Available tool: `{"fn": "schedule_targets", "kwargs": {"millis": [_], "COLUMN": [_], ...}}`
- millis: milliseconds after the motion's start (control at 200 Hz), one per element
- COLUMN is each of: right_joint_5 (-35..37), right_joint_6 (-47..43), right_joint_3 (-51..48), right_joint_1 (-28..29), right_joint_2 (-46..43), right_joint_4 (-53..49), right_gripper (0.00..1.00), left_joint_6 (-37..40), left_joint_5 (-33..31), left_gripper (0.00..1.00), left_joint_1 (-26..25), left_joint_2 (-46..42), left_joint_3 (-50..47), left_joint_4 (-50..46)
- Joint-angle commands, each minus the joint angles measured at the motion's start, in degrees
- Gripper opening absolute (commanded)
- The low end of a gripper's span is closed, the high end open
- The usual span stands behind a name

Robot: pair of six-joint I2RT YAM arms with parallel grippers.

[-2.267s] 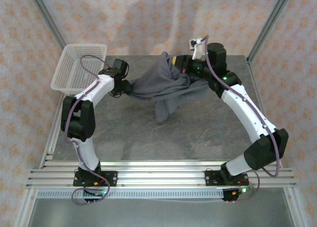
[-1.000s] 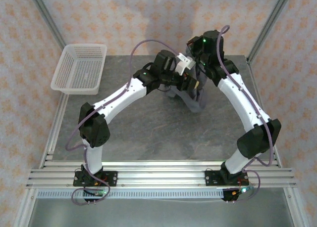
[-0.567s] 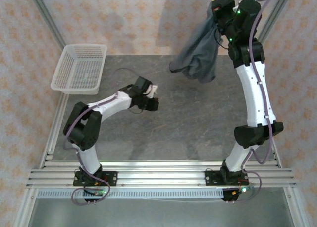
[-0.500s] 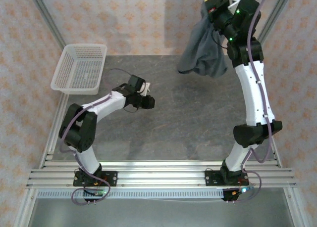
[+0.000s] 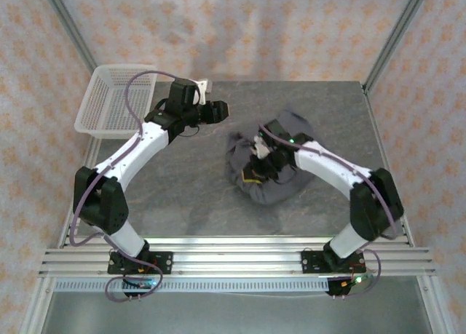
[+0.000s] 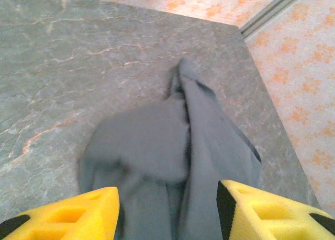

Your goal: Fold the inside-out t-shirt

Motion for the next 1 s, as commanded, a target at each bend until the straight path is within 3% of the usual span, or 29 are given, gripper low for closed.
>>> {"fn": "schedule_targets", "kwargs": {"millis": [0, 65, 160, 330, 440, 585, 685, 810, 931, 996], "right_joint_5": [6.9, 17.6, 28.6, 18.2, 20.3, 22.2, 23.4, 28.1, 27.4, 26.0], "right_joint_6": [-0.8, -0.1, 0.8, 0.9, -0.2, -0.2, 0.9, -0.2, -1.2, -1.1], "right_joint_3": [0.6, -0.8, -0.2, 7.3, 6.6, 6.5, 4.8, 4.5, 4.9, 5.2], "right_joint_1": [-5.1, -6.8, -9.1, -8.6, -4.6, -1.6, -1.6, -1.9, -2.4, -2.6], "right_joint_2": [-16.0, -20.1, -19.1, -3.4, 0.7, 5.7, 8.3, 11.6, 13.9, 14.6], "right_joint_4": [5.2, 7.8, 9.4, 6.0, 6.0, 5.1, 7.3, 6.9, 7.7, 8.1], "right_gripper": [0.42, 0.63, 0.63, 0.61, 0.64, 0.66, 0.56, 0.36, 0.32, 0.33], "left_joint_6": [-1.0, -0.8, -0.4, 0.8, 4.3, 8.4, 5.6, 3.1, 0.5, -1.6], "left_joint_5": [1.5, 2.8, 1.7, -1.4, 1.0, -0.5, -0.2, -1.6, -0.1, 2.5], "left_gripper": [0.53, 0.54, 0.55, 0.56, 0.6, 0.71, 0.7, 0.44, 0.01, 0.0], "left_joint_1": [-0.2, -0.6, -1.7, -4.3, -5.6, -8.3, -8.9, -8.8, -7.6, -6.1], "left_joint_2": [1.6, 3.2, 6.6, 10.3, 11.0, 15.1, 18.0, 19.5, 18.3, 17.3], "left_joint_3": [-0.9, -0.8, 1.2, 3.3, 1.9, 1.9, 1.6, 4.7, 6.3, 5.8], "left_joint_4": [-1.5, -1.9, -6.1, -16.2, -21.0, -27.8, -24.2, -21.7, -18.2, -15.6]}}
